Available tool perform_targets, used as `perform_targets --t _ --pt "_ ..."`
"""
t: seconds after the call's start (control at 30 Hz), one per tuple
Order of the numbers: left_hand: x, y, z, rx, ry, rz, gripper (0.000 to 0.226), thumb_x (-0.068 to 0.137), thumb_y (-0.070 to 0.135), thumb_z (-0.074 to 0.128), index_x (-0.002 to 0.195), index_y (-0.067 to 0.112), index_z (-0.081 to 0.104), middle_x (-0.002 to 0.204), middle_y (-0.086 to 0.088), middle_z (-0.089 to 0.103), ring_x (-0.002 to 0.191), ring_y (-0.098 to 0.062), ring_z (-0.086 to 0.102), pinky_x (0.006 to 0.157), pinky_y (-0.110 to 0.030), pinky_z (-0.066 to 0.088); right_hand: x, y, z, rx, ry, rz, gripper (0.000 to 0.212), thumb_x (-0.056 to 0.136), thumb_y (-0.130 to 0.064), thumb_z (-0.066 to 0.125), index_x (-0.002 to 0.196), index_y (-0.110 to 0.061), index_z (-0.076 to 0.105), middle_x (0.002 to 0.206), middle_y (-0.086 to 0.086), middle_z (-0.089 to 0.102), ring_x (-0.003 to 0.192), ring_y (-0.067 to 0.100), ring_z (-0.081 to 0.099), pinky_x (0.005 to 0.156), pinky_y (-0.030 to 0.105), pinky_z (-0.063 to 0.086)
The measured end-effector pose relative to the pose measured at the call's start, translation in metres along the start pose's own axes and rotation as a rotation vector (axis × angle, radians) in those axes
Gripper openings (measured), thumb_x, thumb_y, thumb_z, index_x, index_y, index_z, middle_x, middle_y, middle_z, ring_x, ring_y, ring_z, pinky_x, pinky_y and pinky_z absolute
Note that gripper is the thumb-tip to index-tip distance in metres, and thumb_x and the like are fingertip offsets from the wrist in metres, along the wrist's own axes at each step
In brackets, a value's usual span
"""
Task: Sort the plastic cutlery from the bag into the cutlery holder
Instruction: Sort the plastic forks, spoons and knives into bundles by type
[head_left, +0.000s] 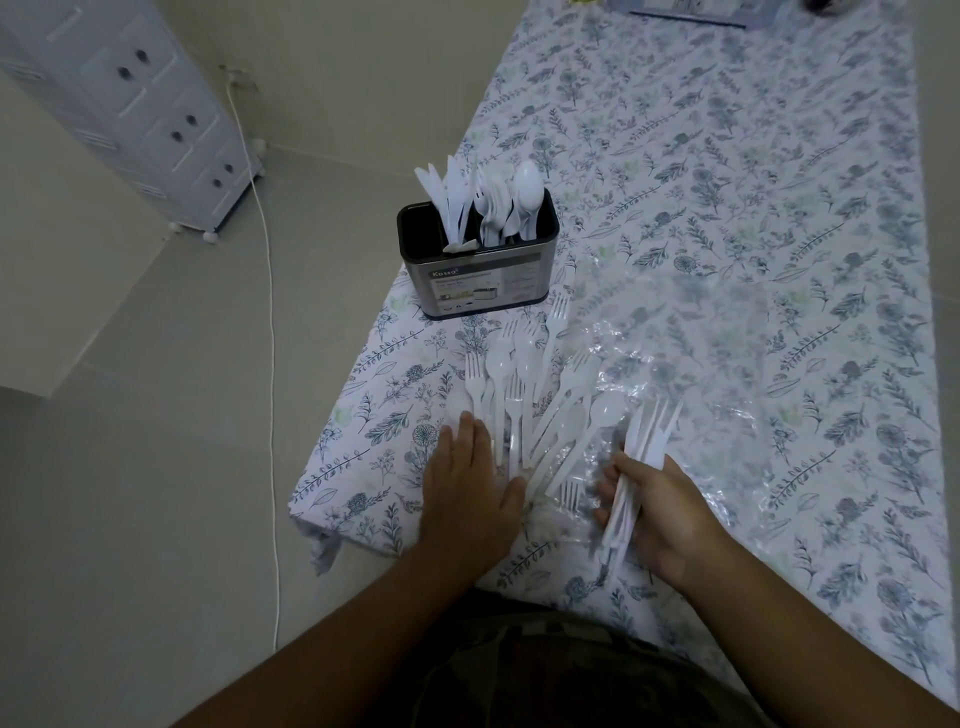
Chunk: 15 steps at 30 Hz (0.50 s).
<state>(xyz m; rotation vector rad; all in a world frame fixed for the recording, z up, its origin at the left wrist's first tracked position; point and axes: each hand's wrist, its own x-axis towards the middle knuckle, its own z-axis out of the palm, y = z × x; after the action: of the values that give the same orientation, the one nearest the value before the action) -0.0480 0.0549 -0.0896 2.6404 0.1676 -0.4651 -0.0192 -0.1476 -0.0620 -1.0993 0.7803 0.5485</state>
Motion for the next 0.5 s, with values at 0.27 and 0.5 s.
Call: perform_targets --t 0.27,0.5 --pt "-0.001 0.002 -0.001 0.061 -0.006 0.118 0.075 0.101 0.053 0.034 0.16 0.02 0.002 0.168 0.001 -0.006 0.154 -0.021 -0.012 0.118 -0.041 -0.011 -0.004 0.003 0.001 -0.083 0.031 0.038 0.016 0.096 -0.004 0.058 0.11 -0.011 0.06 0.086 0.014 0.061 0.069 0.024 0.057 0.056 0.036 0.049" --pt "-0.002 0.02 -0.013 -0.34 0.12 0.052 0.056 0.098 0.045 0.048 0.147 0.021 0.041 0.153 -0.001 0.038 0.143 -0.017 0.029 0.119 -0.039 0.024 -0.005 -0.002 0.005 -0.036 -0.055 0.035 0.025 0.092 0.008 0.055 0.113 -0.004 0.063 0.081 0.011 0.062 0.069 0.023 0.06 0.067 0.041 0.055"
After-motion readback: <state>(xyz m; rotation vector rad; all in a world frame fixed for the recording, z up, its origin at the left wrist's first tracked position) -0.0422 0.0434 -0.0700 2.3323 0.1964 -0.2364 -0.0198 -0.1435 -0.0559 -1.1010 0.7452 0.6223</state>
